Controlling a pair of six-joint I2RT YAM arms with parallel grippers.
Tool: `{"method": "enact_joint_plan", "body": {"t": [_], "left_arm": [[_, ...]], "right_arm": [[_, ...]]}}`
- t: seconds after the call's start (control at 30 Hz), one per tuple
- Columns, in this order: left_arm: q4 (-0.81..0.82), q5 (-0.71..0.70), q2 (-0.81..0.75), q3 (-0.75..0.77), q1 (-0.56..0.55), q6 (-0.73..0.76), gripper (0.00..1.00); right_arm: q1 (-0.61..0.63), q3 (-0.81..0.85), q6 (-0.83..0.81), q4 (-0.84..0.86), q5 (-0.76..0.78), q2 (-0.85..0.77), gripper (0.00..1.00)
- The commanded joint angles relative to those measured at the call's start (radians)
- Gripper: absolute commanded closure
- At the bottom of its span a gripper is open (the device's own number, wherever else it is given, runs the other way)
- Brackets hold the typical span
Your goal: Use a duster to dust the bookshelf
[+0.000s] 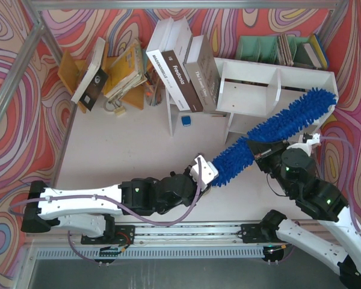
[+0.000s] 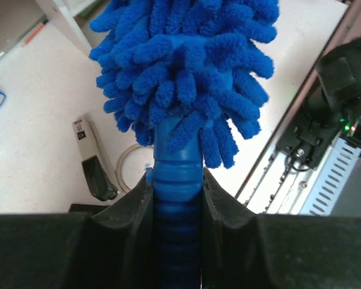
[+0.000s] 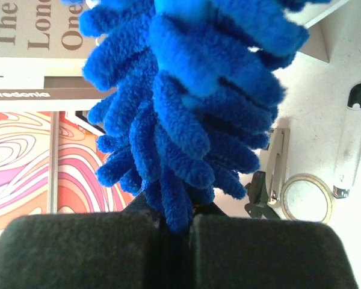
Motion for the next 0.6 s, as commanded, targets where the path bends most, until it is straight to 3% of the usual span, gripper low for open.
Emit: {"method": "enact_joint_plan", "body": {"t": [0.0,0.2,0.3,0.57], "left_arm": [[0.028,-0.019,-0.003,-0.015,0.005,-0.028,0.79],[0.024,-0.022,-0.024,-0.018,0.007,-0.043,0.99],[0.017,-0.024,-0.039,-0.019,0.007,-0.047,1.0],[-0.017,-0.076,-0.075,-0.004,0.006,-0.071,1.0]], "right_arm": [[-0.001,0.005,0.027,0.037,0.01,-0.021,1.0],[-0.001,-0.003,0.035,0.008,0.023,-0.015,1.0],[-0.002,-0.011,0.034,0.003,0.022,-0.016,1.0],[-0.002,0.018,-0.09,0.015,0.056,-0.026,0.48]]}}
